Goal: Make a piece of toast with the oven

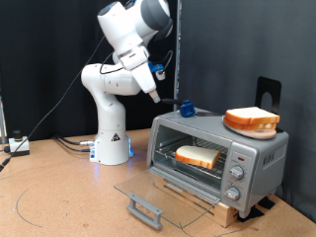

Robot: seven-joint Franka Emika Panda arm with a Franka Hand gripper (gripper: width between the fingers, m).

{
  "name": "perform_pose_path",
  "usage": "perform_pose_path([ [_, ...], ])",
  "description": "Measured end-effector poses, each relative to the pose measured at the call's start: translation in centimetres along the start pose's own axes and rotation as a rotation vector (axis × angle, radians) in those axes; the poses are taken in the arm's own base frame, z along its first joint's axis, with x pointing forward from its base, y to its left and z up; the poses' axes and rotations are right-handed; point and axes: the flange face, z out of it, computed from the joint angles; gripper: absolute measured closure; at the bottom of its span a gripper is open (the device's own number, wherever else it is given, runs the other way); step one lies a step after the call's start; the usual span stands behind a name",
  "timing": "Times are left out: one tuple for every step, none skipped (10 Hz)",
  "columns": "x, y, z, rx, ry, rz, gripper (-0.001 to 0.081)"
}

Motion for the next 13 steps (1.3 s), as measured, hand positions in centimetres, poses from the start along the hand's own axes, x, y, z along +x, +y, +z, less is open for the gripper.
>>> perform_pose_path([
  [-0.3, 1.2, -0.4, 0.002, 0.002, -0.002, -0.0001],
  [-0.6, 2.4, -0.8, 0.001, 0.003, 0.000, -0.0001],
  [-0.8, 3.7, -1.2, -0.006, 0.013, 0.010, -0.0001],
  [-1.0, 4.9, -1.6, -0.011, 0.025, 0.034, -0.0001],
  [-0.8, 5.9, -1.8, 0.005, 0.033, 0.052, -0.0001],
  [-0.8, 5.8, -1.7, 0.004, 0.031, 0.051, -0.0001],
  [-0.8, 5.7, -1.4, 0.005, 0.021, 0.128, -0.0001],
  [-0.4, 5.6, -0.9, 0.002, 0.008, 0.254, -0.0001],
  [0.0, 6.1, -0.4, -0.018, 0.011, 0.384, -0.0001],
  [0.2, 7.0, -0.1, -0.036, 0.012, 0.512, -0.0001],
  [0.0, 8.0, 0.2, -0.020, -0.027, 0.628, -0.0001],
  [-0.1, 8.9, 0.3, 0.024, -0.092, 0.704, -0.0001],
  [0.3, 10.5, 0.5, 0.110, -0.145, 0.754, -0.0001],
])
